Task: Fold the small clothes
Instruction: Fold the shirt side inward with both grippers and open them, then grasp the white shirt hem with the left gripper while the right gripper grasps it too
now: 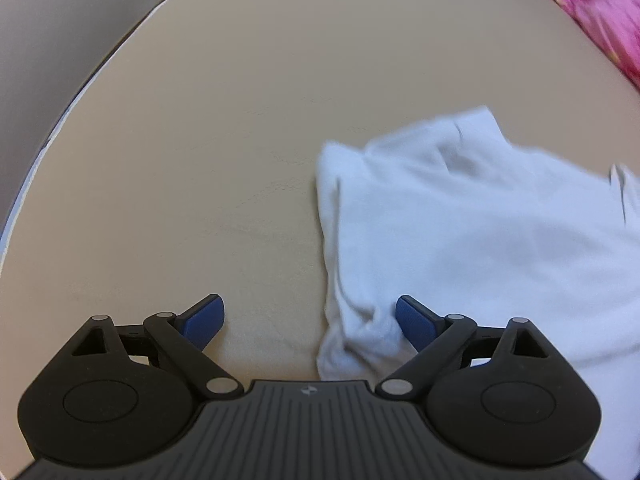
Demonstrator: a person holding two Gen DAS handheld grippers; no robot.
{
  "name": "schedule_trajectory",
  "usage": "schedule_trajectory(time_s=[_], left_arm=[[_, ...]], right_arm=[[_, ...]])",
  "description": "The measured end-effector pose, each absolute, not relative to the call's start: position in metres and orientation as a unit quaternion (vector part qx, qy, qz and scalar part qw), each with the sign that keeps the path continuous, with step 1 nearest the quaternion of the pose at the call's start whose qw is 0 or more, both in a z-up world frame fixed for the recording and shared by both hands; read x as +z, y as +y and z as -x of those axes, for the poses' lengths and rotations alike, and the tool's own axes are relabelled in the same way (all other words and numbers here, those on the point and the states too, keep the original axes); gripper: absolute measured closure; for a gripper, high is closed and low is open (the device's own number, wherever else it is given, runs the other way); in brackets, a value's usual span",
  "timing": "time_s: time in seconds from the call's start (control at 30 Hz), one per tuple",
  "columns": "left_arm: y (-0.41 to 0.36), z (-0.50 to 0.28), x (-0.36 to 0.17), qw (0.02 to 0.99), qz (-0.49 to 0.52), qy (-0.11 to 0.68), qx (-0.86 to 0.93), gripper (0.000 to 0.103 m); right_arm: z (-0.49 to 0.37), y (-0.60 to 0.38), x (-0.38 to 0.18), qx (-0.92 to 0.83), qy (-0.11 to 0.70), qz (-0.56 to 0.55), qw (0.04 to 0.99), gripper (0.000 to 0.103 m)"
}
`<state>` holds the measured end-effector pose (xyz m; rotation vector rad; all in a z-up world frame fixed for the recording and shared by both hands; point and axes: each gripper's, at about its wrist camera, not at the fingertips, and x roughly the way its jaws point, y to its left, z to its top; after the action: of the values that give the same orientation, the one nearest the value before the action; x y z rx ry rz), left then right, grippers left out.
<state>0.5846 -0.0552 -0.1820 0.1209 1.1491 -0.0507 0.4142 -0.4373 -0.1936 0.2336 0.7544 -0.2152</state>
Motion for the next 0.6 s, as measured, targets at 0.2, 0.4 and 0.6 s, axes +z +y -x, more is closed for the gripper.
schedule_trajectory(time_s=[0.2,0.4,0.6], left_arm=[[-0.054,-0.527,-0.185,0.834,-0.137,0.535,-0.022,0.001],[-0.044,-0.424,-0.187,0.813,-0.131,0.564,-0.057,0.001],[-0.053,-0.356,-0.188,0.791,-0.11,0.598,-0.073,0.001]], right_arm=[[-0.379,-0.445,-0.193,-0.168,0.391,-0.043,0.904,0.032],[-0.291,-0.418,-0.145,-0.113,0.378,-0.098,0.914,0.028],[-0.213,-0.36,-0.121,-0.073,0.401,-0.104,0.907,0.023]])
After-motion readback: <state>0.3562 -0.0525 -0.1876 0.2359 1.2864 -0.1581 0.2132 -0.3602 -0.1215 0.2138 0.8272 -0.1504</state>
